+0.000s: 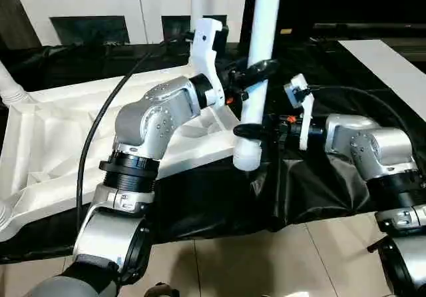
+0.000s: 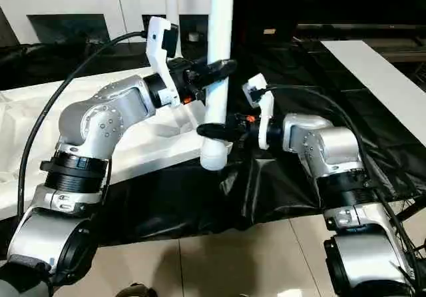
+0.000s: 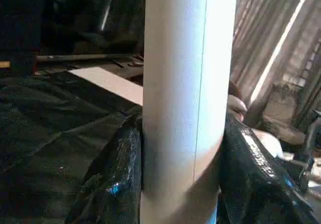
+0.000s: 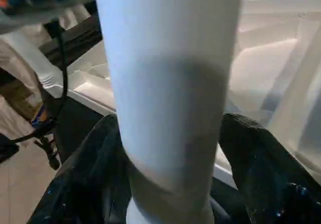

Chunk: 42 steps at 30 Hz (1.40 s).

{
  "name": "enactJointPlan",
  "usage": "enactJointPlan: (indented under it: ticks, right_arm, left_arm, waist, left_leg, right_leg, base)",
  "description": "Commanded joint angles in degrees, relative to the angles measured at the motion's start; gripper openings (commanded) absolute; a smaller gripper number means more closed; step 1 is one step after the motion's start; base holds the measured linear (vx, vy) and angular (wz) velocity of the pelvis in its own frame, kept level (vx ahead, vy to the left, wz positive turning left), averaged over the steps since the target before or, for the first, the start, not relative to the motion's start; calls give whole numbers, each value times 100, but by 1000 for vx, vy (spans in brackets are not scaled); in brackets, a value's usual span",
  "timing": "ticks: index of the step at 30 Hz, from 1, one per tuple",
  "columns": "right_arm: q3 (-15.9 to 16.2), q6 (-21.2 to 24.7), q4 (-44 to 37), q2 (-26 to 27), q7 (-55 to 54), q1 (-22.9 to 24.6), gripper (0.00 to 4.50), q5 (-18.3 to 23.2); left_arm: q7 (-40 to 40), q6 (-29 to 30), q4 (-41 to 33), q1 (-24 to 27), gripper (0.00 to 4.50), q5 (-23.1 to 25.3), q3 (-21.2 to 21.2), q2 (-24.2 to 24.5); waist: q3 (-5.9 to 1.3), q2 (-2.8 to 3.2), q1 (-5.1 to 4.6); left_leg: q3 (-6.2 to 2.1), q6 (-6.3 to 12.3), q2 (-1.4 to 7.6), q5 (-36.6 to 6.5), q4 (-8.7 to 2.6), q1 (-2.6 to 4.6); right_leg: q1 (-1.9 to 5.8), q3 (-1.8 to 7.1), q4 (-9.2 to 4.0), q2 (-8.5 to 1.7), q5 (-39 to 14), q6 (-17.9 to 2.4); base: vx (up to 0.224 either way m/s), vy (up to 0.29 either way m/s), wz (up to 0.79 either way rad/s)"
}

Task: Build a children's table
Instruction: Insert table leg to table base

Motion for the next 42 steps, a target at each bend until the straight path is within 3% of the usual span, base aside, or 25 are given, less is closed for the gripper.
enactJointPlan:
  ticks: [1,9,23,24,29,31,32,35,36,37,38,39,40,41,42]
  right_arm:
    - [44,-46,47,-5,63,-65,275,-53]
    - [183,-53,-8,-64,275,-29,200,-111]
    - [239,-50,-75,-118,451,66,185,-190]
    - [226,-72,-79,-109,427,73,185,-194]
    - [-100,-176,-78,17,43,91,185,-123]
    - [-310,-223,-188,43,-151,144,185,-71]
    - [-584,-168,-302,35,-352,198,185,43]
    - [-738,-191,-360,7,-502,250,185,61]
    - [-948,-346,-364,-48,-849,336,185,-41]
    - [-948,-346,-364,-48,-849,336,185,-41]
    - [-1011,-408,-367,-60,-991,365,185,-95]
    - [-1071,-560,-384,-74,-1340,407,185,-292]
    - [-1104,-660,-405,-76,-1582,435,185,-432]
    - [-1150,-787,-557,-66,-2008,548,185,-684]
    - [-1240,-859,-813,0,-2402,711,185,-858]
  left_arm:
    - [-66,52,-180,3,177,-28,-26,18]
    - [-147,36,-187,21,177,6,-70,68]
    - [-171,35,-179,4,177,80,-126,120]
    - [-92,28,-160,-7,233,133,-132,126]
    - [-149,388,-225,24,269,-55,-33,208]
    - [-239,469,-352,96,296,-122,-29,277]
    - [-217,525,-461,141,296,-215,59,295]
    - [-266,471,-543,182,316,-203,34,358]
    - [-140,84,-622,324,328,97,-32,460]
    - [-140,84,-622,324,336,97,-32,460]
    - [-90,-38,-651,382,339,211,-58,505]
    - [103,-403,-700,544,339,542,-101,618]
    - [224,-630,-743,654,339,760,-134,701]
    - [546,-755,-845,886,339,886,49,731]
    - [1035,-1076,-990,1184,339,1078,330,676]
  waist:
    - [-462,-116,15]
    - [-467,-113,16]
    - [-465,-107,17]
    - [-467,-106,15]
    - [-470,-105,19]
    - [-462,-97,22]
    - [-465,-113,21]
    - [-462,-83,31]
    - [-452,17,38]
    - [-452,17,38]
    - [-457,-33,14]
    - [-457,38,17]
    - [-461,6,1]
    - [-459,120,15]
    - [-458,80,-34]
  left_leg:
    - [-73,292,175,-701,-315,128]
    - [-74,287,178,-683,-314,134]
    - [-75,281,177,-718,-313,134]
    - [-78,277,180,-708,-314,132]
    - [-73,287,172,-648,-311,135]
    - [-75,251,177,-659,-319,136]
    - [-72,237,175,-684,-318,137]
    - [-75,217,175,-717,-322,147]
    - [-96,146,173,-796,-333,143]
    - [-96,146,173,-796,-333,143]
    - [-86,96,172,-859,-336,148]
    - [-105,34,185,-905,-346,145]
    - [-103,-10,162,-948,-348,144]
    - [-121,-86,174,-965,-353,150]
    - [-110,-147,158,-1031,-354,150]
  right_leg:
    - [318,211,-369,-275,-653,-1402]
    - [315,211,-362,-273,-613,-1423]
    - [317,211,-365,-273,-630,-1431]
    - [319,211,-360,-272,-607,-1429]
    - [315,211,-350,-274,-581,-1440]
    - [310,213,-356,-277,-617,-1436]
    - [311,211,-356,-274,-645,-1436]
    - [301,210,-363,-264,-684,-1412]
    - [301,210,-373,-267,-765,-1345]
    - [301,210,-373,-267,-765,-1345]
    - [301,208,-391,-256,-782,-1296]
    - [293,206,-415,-258,-778,-1244]
    - [310,203,-409,-243,-807,-1176]
    - [298,205,-395,-257,-828,-1144]
    - [299,198,-412,-218,-803,-1096]
  base:
    - [0,0,0]
    - [0,0,0]
    - [0,0,0]
    - [0,0,0]
    - [0,0,0]
    - [0,0,0]
    - [0,0,0]
    - [0,0,0]
    - [0,0,0]
    - [0,0,0]
    - [0,0,0]
    - [0,0,0]
    - [0,0,0]
    - [0,0,0]
    - [0,0,0]
